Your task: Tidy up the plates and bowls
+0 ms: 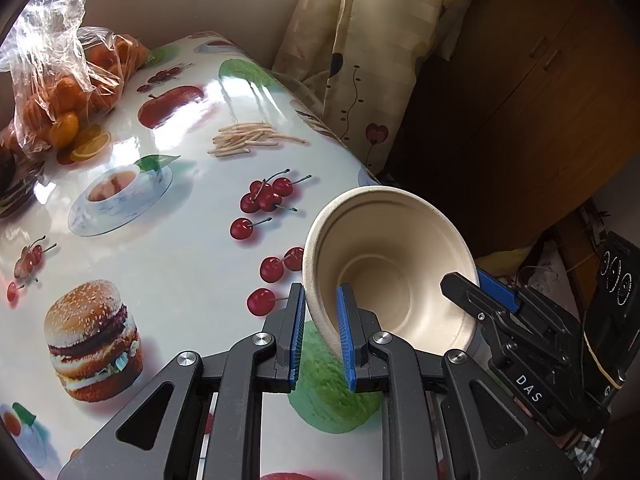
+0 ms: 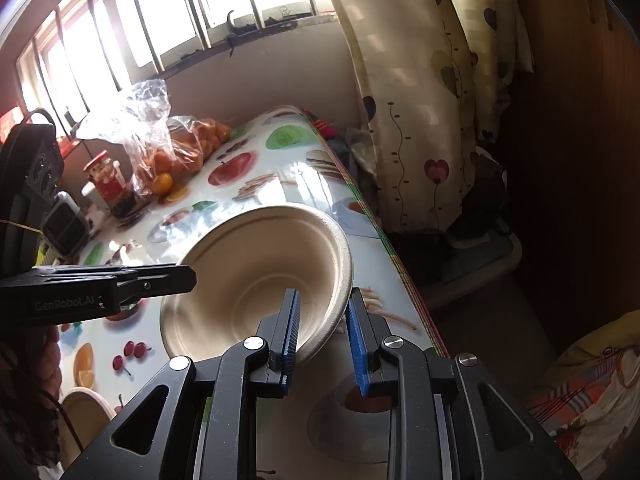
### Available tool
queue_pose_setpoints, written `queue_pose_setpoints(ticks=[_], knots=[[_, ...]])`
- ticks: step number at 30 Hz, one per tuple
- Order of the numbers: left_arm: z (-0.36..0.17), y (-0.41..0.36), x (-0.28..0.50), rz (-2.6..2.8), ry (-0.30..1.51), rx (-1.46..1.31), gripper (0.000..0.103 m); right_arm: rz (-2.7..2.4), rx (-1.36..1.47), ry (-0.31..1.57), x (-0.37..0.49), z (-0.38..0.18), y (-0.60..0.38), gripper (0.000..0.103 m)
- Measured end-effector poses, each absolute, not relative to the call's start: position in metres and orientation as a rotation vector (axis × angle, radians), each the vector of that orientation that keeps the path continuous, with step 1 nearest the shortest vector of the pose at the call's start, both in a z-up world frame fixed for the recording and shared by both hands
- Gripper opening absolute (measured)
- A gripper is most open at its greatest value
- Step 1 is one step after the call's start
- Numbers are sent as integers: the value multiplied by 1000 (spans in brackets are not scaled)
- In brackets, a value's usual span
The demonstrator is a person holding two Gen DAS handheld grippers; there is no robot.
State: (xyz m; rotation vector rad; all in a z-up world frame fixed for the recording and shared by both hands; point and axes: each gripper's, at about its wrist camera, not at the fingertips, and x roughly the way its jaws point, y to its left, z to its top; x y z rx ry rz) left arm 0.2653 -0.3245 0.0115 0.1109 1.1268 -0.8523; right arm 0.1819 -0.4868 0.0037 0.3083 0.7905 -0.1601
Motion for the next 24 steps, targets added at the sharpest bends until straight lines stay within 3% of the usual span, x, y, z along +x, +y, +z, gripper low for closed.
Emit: queue_pose_setpoints(ticks=[24], knots=[[30, -306, 250, -847, 1068, 109, 17, -137, 292, 752, 163, 23, -467, 23]])
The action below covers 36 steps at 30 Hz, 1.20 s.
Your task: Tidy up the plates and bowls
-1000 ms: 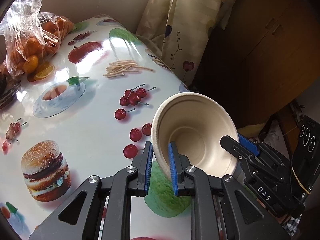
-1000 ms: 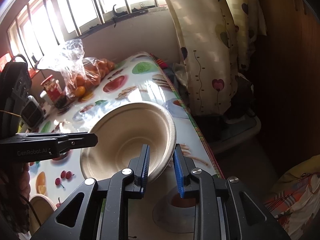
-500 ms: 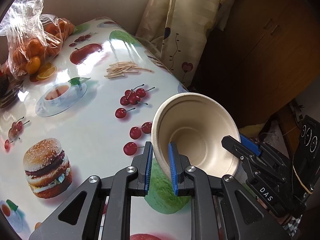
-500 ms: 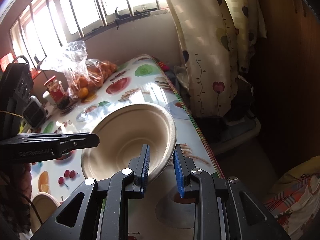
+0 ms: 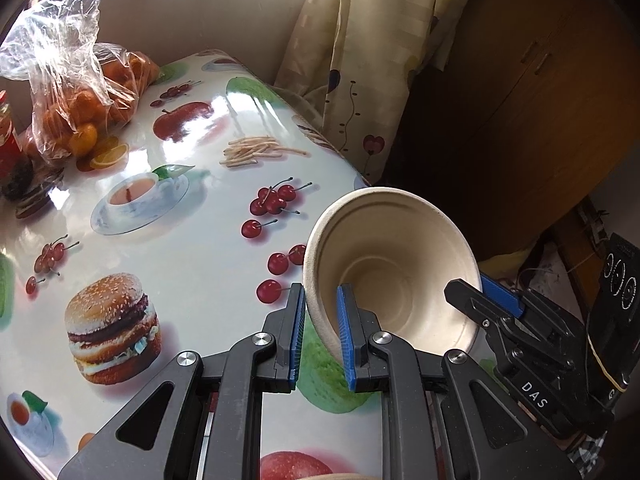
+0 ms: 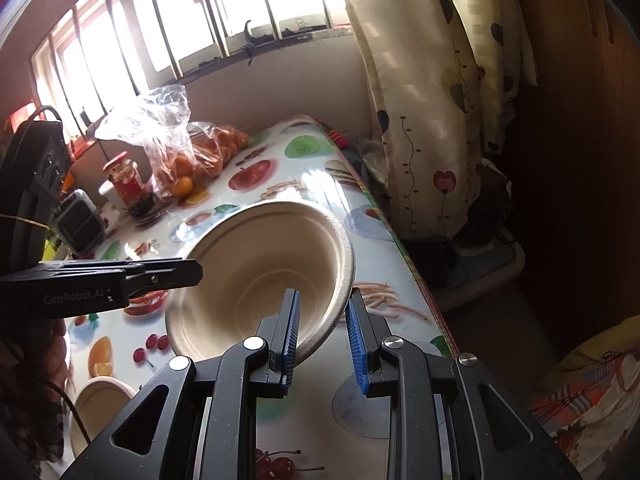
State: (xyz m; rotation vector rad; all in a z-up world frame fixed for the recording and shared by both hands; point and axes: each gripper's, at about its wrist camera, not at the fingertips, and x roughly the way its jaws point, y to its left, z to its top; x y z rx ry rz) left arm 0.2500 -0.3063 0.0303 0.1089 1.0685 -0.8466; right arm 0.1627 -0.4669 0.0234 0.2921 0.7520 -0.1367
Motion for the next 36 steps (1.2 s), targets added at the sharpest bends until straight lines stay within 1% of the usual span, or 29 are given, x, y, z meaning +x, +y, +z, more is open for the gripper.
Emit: queue_pose_setpoints(ticks=[36], knots=[[67, -229, 193, -796, 952, 73, 17, -51, 239, 665, 105, 62, -396, 23]])
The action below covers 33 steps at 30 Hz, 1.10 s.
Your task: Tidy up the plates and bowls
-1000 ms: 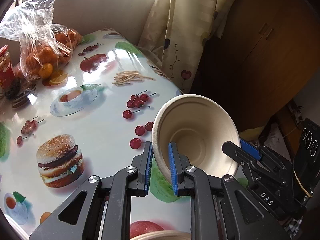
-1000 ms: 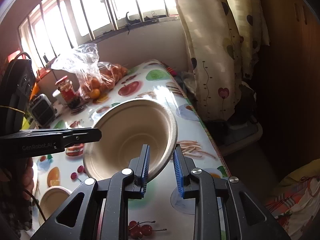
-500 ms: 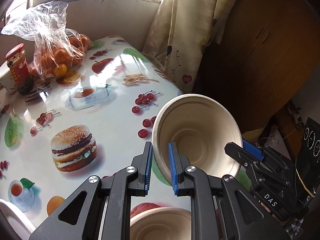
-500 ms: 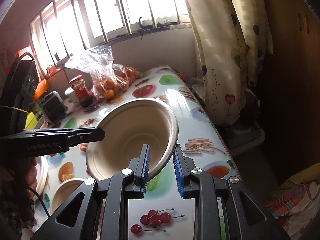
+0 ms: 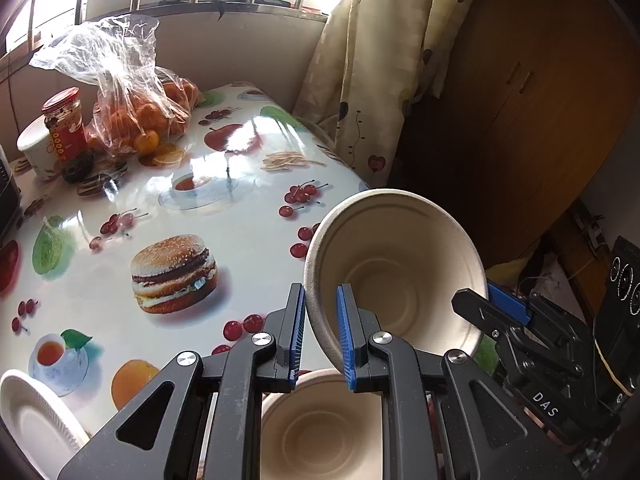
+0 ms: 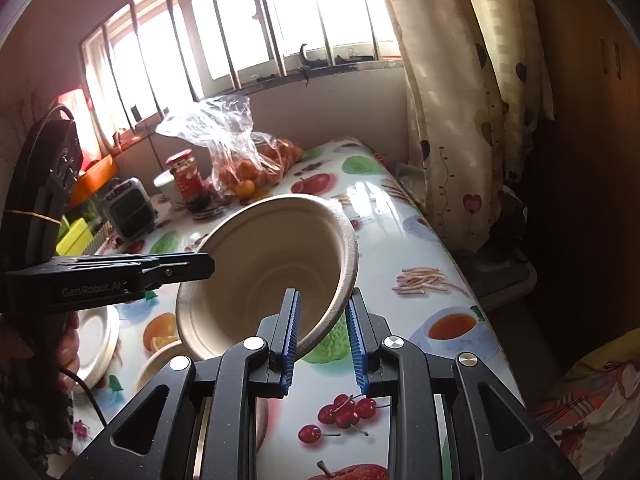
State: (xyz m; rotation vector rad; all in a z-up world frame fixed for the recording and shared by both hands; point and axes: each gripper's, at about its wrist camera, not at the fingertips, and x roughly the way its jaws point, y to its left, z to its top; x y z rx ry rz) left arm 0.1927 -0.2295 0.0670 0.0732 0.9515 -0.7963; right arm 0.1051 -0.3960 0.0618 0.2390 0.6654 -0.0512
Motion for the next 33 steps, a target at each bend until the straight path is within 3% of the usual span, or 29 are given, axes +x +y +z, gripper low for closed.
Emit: queue_pose_setpoints(ticks=[33], knots=[[55, -166, 143, -748, 939, 15, 17, 21, 204, 661, 59, 60, -343, 23]])
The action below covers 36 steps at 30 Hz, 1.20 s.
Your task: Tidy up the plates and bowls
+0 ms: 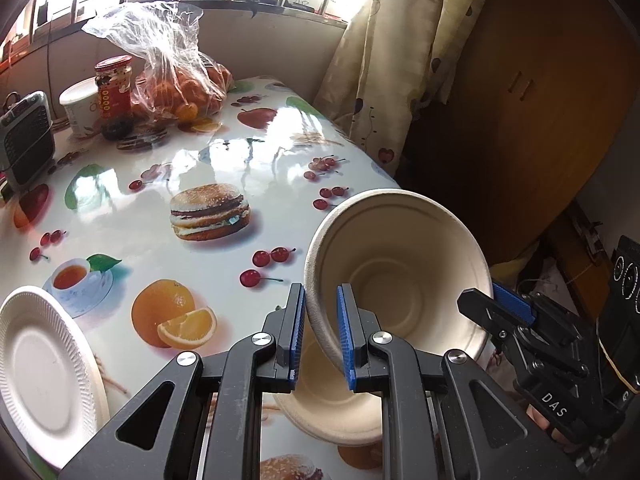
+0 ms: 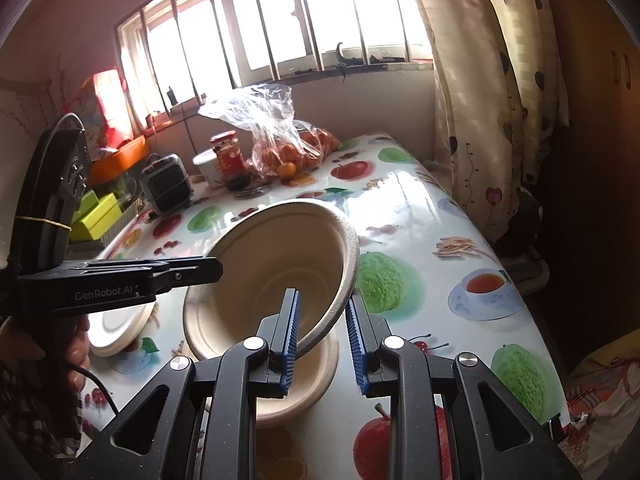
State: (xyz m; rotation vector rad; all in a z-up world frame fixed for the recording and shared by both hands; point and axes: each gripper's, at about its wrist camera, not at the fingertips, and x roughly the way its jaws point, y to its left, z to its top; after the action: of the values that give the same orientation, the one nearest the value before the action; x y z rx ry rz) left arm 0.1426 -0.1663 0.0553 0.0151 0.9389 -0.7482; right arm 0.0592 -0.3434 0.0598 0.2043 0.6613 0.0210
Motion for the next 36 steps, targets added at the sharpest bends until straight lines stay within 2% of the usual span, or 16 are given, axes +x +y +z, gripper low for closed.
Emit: queue_pose_setpoints(ticks=[36], knots=[[48, -133, 120, -721, 936, -20, 17, 55, 185, 664, 41, 56, -314, 23]])
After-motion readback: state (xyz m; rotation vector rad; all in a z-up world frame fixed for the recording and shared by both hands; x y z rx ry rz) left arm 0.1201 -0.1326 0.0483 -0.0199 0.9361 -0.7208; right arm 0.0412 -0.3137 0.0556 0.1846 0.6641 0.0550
